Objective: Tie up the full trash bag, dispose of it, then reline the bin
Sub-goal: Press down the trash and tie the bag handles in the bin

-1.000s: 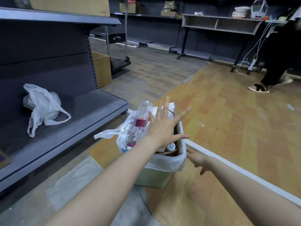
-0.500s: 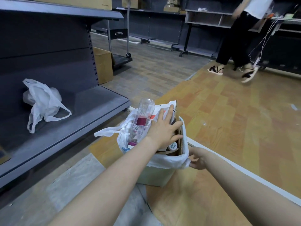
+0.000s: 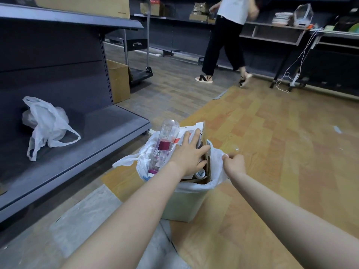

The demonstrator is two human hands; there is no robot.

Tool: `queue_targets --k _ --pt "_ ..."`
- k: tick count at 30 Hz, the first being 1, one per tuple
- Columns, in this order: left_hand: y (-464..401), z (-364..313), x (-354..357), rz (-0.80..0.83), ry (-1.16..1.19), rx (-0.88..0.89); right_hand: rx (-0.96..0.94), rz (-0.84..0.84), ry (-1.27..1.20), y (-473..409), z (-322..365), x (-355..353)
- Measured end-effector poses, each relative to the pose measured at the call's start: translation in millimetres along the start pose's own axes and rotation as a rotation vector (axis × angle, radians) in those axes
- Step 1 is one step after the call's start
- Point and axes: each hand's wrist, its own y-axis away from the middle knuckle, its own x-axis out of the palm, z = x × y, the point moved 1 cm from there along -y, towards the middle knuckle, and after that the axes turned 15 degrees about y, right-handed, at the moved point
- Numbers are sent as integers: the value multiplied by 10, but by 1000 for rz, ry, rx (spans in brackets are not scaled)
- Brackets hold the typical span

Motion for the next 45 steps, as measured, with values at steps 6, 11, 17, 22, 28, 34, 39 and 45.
queue_targets --k 6,11,17,22,28,34,39,45 --pt "10 -21 15 9 -22 -21 -67 -127 121 94 58 73" --pt "-32 -95 91 8 -30 -38 -111 -145 184 194 118 62" --pt "-52 -76 134 -5 -45 -42 -122 -166 -71 112 366 -93" --pt "-14 -22 123 4 29 12 -136 -130 -110 156 336 -147" --pt "89 -44 79 33 213 42 -152 -83 -298 168 465 -260" --pt "52 -86 112 104 10 2 -482 -76 -450 296 834 -385" --pt "-33 -4 152 85 47 42 -578 -140 -339 263 767 -432" --pt "160 62 -103 -6 224 124 -393 -148 -276 162 751 -492"
